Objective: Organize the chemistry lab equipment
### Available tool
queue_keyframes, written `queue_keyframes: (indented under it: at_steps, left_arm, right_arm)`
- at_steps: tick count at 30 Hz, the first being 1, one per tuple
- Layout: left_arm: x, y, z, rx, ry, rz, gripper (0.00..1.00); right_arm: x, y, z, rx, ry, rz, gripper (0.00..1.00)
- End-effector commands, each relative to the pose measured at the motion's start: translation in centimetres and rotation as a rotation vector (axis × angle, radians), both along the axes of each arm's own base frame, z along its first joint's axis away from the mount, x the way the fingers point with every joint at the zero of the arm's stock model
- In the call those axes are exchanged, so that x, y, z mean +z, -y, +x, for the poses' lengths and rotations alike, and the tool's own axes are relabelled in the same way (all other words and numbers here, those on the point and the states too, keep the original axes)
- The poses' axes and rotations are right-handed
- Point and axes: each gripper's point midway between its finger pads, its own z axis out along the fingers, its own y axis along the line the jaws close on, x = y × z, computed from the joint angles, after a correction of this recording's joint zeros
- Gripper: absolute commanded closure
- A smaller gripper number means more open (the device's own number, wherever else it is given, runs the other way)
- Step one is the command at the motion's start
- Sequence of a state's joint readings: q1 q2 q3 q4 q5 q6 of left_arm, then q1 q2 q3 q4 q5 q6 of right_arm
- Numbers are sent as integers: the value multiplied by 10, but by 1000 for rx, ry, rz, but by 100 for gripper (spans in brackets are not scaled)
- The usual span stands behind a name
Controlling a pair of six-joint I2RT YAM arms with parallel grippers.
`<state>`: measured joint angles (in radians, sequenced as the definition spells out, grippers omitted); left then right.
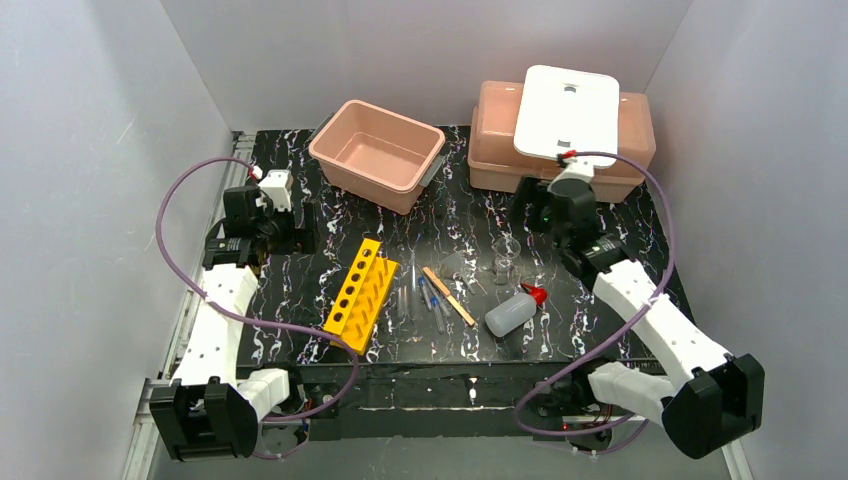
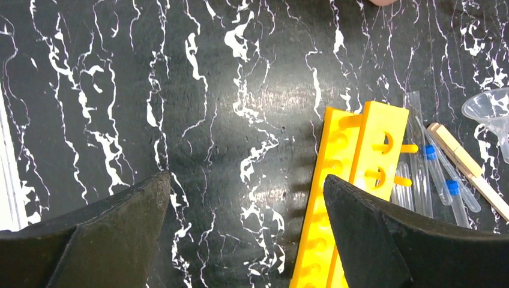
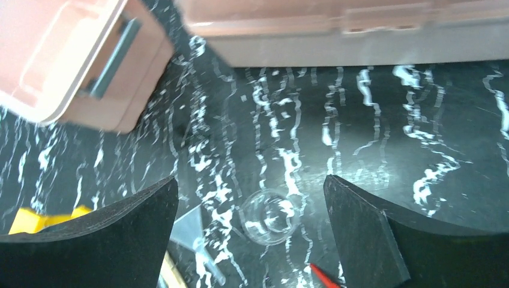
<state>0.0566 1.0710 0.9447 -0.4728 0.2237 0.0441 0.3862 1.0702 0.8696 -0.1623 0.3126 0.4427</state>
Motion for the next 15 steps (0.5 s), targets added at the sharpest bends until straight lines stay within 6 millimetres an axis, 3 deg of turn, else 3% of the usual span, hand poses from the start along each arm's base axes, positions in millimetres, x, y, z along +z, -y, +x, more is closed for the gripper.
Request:
queue_keyframes:
  at_steps: [1,5,9,15]
  left_arm:
    - [-7,4,-25,-13,-77,-10,0]
    - [-13,9,-40,-3,-160,-50,1]
    - [-9,15,-48,-18,-163,-78,1]
    - [3,20,-50,-41,-131,-99,1]
  right_arm:
    - [18,-37,-11,90,10,-85,2]
    - [12,-90,-24,218,-8,-109,2]
    - [-11,-137,-33,318,-54,-155,4]
    - [-42,-187,-32,415,-125,-182,12]
